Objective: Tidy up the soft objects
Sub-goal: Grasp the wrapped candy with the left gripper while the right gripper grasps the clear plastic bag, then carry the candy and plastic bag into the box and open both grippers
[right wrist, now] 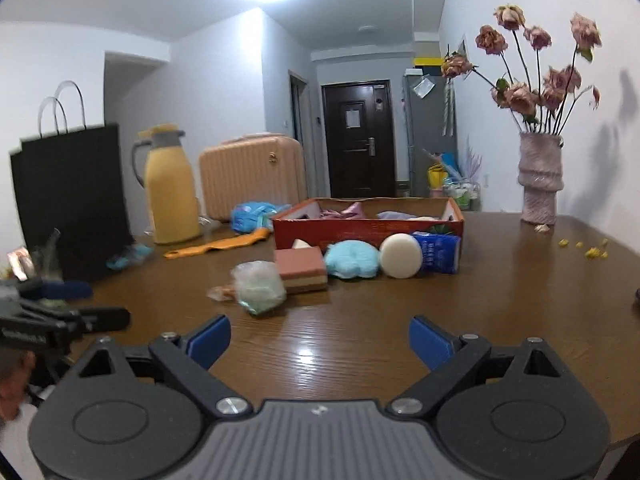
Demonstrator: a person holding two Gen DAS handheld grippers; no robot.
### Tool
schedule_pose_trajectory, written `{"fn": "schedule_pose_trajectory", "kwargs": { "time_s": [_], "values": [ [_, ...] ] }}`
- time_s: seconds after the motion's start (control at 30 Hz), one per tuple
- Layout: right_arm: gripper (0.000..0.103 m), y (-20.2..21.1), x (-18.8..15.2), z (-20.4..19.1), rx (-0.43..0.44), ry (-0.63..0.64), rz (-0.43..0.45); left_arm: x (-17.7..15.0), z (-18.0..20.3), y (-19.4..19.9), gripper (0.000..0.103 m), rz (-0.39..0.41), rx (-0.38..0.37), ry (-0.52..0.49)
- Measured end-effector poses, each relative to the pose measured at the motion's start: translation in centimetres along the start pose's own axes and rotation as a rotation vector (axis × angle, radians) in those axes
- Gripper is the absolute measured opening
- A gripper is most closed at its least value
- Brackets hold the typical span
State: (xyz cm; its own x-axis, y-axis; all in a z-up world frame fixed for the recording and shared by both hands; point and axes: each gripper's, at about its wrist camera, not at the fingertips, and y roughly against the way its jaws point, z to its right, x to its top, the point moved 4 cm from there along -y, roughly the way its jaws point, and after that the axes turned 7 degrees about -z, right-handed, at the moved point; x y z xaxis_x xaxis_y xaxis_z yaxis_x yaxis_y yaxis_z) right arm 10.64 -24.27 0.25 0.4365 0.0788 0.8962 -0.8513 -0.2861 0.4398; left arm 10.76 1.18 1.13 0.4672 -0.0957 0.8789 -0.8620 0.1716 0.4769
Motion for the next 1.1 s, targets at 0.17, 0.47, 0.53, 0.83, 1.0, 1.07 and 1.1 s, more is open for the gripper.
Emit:
{"fn": "schedule_pose_trajectory", "kwargs": {
  "time_s": [0.17, 0.47, 0.53, 0.83, 1.0, 1.07, 1.1],
  "values": [
    [0.093, -2.0, 0.8, 0.5, -0.049, -0.039, -0.009, 0.7, -0.3, -2.5, 0.103, -0.02, -0.022, 0.002],
    [0.079, -7.9, 3.1, -0.3, 0.002, -0.025, -0.099, 2.4, -4.4, -10.0, 0.072, -0.133, -0.004, -0.006],
    [0.076, -9.7, 3.7, -1.3, 0.029, 0.002, -0.116, 2.9, -4.9, -11.7, 0.071, -0.153, -0.019, -0.042],
    [0.065, -17.1, 5.5, -5.8, 0.152, 0.067, -0.164, 4.5, -5.8, -18.1, 0.071, -0.254, -0.152, -0.157],
    [0.046, -19.9, 5.9, -5.8, 0.17, 0.06, -0.195, 4.6, -5.6, -19.6, 0.029, -0.288, -0.223, -0.118],
    [0.033, -20.1, 5.7, -5.7, 0.196, 0.046, -0.206, 4.6, -5.6, -19.4, 0.017, -0.292, -0.225, -0.107],
    [0.031, -19.9, 5.5, -5.6, 0.199, 0.046, -0.206, 4.6, -5.5, -19.3, 0.016, -0.294, -0.222, -0.094]
  ]
}}
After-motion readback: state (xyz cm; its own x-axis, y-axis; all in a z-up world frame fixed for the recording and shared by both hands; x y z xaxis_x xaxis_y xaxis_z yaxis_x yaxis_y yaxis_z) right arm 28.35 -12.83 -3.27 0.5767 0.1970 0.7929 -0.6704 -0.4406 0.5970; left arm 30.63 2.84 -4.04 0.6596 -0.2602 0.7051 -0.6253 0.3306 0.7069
